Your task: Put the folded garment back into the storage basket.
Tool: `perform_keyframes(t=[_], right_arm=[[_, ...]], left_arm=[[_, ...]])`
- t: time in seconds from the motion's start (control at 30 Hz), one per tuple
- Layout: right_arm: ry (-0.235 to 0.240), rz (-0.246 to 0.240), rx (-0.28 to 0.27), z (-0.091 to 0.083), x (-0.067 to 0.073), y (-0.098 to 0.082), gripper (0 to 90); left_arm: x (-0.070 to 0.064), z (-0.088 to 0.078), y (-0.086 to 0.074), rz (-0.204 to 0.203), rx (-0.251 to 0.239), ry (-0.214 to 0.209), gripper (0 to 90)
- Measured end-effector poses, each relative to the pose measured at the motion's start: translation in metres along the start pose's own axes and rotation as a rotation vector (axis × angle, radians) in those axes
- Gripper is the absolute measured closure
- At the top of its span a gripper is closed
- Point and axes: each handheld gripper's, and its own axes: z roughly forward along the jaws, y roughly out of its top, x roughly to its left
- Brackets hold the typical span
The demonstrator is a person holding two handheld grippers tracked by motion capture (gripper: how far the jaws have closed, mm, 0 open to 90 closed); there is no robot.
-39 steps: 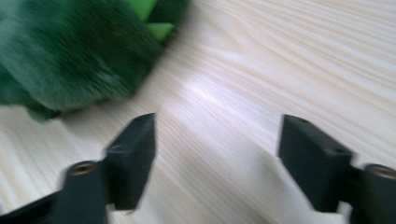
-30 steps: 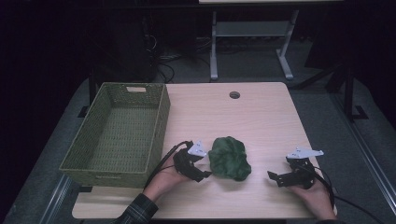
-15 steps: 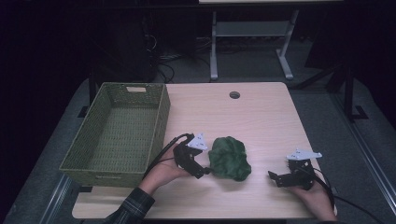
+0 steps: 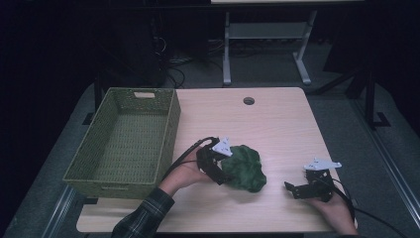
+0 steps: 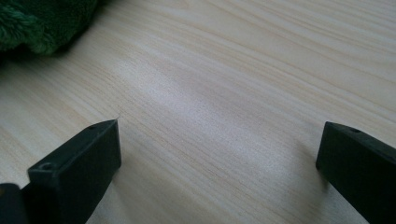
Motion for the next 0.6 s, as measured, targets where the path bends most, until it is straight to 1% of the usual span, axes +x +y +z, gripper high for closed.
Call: perform_keyframes(t=[0.03,0.07,0.1,0.17,0.33,0.37,0.47,0.5,0.57,0.6], right_arm=[[0.000,0.000,0.000,0.000,0.000,0.000,0.0],[0.000,0.000,0.000,0.000,0.000,0.000,0.0],[0.000,0.000,0.000,0.000,0.000,0.000,0.0],[0.000,-0.001,0.000,0.000,0.000,0.000,0.0],[0.000,0.000,0.000,0.000,0.000,0.000,0.0],[0.000,0.000,0.000,0.000,0.000,0.000,0.0],[0.000,0.001,0.001,0.000,0.000,0.000,0.0],[0.000,0.001,0.000,0.000,0.000,0.000,0.0],[0.000,0.001,0.000,0.000,0.000,0.000,0.0],[0.000,0.001,0.000,0.000,0.000,0.000,0.0]], left_arm=[[0.001,0.002,0.000,0.009,0.003,-0.008,13.1],[0.000,0.005,0.000,0.006,-0.001,-0.011,12.9],[0.001,0.008,-0.001,0.015,-0.003,-0.018,12.9],[0.001,0.014,-0.002,0.009,-0.004,-0.028,12.9],[0.002,0.027,-0.007,0.017,-0.017,-0.033,12.8],[0.002,0.030,-0.009,0.010,-0.014,-0.033,12.8],[0.003,0.036,-0.012,0.010,0.007,-0.033,12.8],[0.003,0.037,-0.012,0.010,0.006,-0.034,12.7],[0.002,0.040,-0.013,0.023,0.015,-0.026,12.8],[0.001,0.041,-0.013,0.020,0.018,-0.027,12.8]])
